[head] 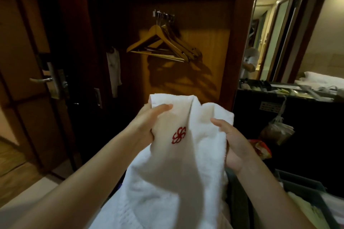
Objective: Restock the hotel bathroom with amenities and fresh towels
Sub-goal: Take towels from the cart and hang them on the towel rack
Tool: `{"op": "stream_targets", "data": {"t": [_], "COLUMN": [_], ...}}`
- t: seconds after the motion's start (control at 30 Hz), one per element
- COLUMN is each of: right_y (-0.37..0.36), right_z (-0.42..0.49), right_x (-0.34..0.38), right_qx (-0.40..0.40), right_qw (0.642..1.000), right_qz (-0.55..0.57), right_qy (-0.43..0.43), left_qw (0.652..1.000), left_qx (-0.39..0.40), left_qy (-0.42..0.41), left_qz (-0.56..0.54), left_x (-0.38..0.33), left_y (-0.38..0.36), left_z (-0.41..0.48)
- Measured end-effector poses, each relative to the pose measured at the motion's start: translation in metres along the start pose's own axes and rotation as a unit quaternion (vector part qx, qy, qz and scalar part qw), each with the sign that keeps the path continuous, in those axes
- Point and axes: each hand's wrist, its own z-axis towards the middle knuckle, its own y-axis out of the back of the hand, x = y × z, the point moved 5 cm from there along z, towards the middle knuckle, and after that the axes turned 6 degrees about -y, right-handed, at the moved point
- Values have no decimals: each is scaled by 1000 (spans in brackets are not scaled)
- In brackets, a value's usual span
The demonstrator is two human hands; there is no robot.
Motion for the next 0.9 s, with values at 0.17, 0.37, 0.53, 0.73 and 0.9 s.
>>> {"op": "stream_targets", "data": {"t": [0.17, 0.37, 0.53, 0.73, 0.9], "right_y": [-40, -87, -117, -147, -170], "right_z": [2, -7, -30, -83, -141], "right_x": [-4, -16, -14, -8, -17], "right_qx": [40, 84, 161, 280, 376], "right_qw": [999, 995, 983, 956, 922], "right_qz": [-4, -35, -49, -52, -56], "right_qy": [-16, -46, -75, -74, -74], "left_qw": [993, 996, 982, 953, 919], "left_qx": [-24, -31, -143, -238, -318], "left_qy": [37, -12, -118, -190, -233], "left_qz": [-114, -88, -19, 7, 27], "left_x": [-13, -45, -79, -107, -124], "left_y": [17, 32, 45, 50, 45], "left_z": [-25, -71, -120, -200, -281]}}
